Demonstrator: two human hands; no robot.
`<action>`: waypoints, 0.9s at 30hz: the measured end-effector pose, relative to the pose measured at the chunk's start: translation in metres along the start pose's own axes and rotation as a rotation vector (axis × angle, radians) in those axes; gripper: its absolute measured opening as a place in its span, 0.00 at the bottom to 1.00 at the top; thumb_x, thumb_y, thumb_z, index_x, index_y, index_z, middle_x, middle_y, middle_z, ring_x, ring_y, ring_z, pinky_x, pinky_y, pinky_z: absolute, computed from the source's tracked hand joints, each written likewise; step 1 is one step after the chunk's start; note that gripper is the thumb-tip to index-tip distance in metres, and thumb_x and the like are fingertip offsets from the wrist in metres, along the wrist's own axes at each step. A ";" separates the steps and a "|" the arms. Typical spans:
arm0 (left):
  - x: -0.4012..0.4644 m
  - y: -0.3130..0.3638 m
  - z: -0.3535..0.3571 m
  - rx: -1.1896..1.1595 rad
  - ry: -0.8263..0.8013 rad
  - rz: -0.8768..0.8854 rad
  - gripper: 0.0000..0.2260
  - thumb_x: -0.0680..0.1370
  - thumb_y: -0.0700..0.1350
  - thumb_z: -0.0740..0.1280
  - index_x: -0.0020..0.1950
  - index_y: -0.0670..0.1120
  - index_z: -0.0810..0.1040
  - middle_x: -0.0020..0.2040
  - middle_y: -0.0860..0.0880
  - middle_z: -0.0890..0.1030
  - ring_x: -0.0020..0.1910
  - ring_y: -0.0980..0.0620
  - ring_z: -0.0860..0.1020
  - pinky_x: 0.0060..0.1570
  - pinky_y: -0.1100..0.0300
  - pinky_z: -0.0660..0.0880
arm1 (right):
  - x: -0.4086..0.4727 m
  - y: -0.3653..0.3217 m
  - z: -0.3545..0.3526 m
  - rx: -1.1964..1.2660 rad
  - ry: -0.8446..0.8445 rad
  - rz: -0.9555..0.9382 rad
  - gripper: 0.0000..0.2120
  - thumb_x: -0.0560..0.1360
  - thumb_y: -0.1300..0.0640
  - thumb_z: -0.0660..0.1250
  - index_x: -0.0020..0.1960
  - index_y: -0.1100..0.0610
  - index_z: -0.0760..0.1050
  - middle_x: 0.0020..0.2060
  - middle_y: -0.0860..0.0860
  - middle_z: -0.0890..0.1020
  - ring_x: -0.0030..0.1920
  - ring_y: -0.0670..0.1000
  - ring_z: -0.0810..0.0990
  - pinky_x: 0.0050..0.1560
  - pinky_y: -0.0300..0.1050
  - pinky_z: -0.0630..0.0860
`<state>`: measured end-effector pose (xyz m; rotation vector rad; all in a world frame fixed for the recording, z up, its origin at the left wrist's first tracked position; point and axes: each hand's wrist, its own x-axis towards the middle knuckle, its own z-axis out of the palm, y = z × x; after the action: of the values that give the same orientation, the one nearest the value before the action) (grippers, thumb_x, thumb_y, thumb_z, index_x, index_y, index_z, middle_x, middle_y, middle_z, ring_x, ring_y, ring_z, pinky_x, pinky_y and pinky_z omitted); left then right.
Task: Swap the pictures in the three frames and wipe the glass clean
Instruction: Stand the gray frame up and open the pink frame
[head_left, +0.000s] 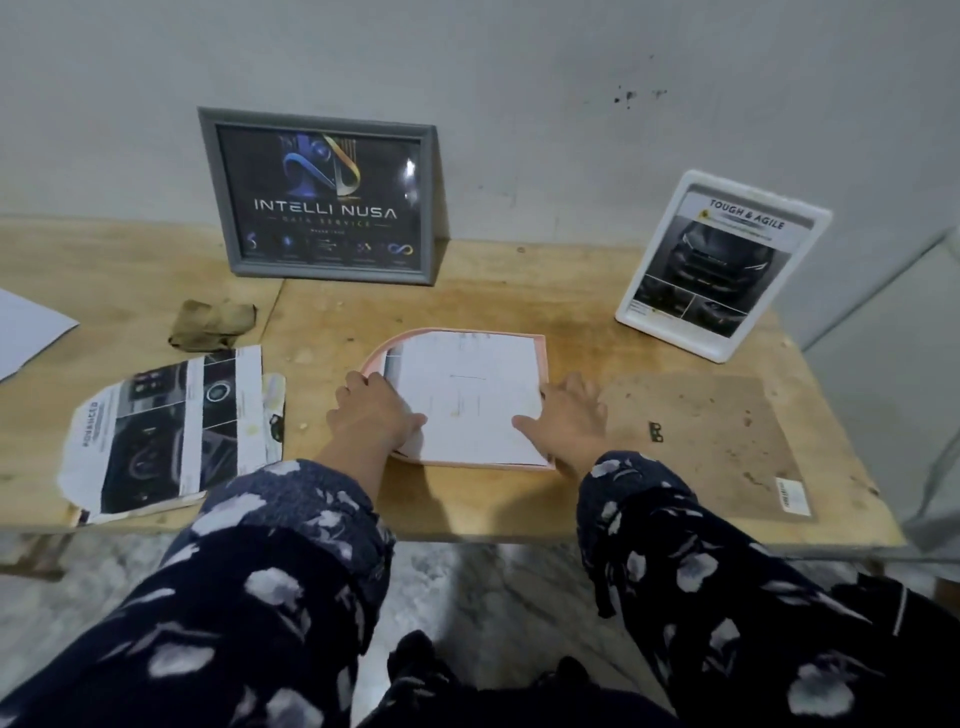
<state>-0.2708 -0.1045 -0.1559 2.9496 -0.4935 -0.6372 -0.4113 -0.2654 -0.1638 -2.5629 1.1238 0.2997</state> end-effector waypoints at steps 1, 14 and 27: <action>0.004 -0.002 -0.001 -0.003 -0.007 0.009 0.34 0.73 0.60 0.69 0.71 0.44 0.63 0.69 0.43 0.63 0.67 0.41 0.65 0.61 0.46 0.69 | 0.001 -0.003 0.003 0.013 -0.002 0.024 0.28 0.74 0.40 0.64 0.69 0.54 0.68 0.66 0.54 0.65 0.68 0.58 0.59 0.64 0.53 0.62; 0.018 -0.012 0.003 -0.059 -0.009 0.011 0.39 0.71 0.60 0.72 0.74 0.45 0.60 0.72 0.44 0.62 0.70 0.43 0.64 0.63 0.45 0.66 | -0.001 -0.021 0.011 0.707 0.132 0.304 0.15 0.71 0.68 0.55 0.35 0.50 0.71 0.46 0.51 0.79 0.47 0.55 0.76 0.44 0.43 0.70; -0.009 -0.025 -0.046 -0.887 0.153 -0.041 0.22 0.79 0.35 0.62 0.69 0.47 0.58 0.57 0.43 0.77 0.50 0.46 0.73 0.53 0.51 0.68 | 0.011 -0.056 -0.051 1.076 -0.024 0.172 0.14 0.76 0.71 0.55 0.55 0.56 0.67 0.44 0.54 0.77 0.36 0.50 0.76 0.19 0.33 0.67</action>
<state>-0.2516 -0.0775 -0.1143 2.1386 -0.0835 -0.4581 -0.3597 -0.2565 -0.1081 -1.5138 1.0736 -0.2049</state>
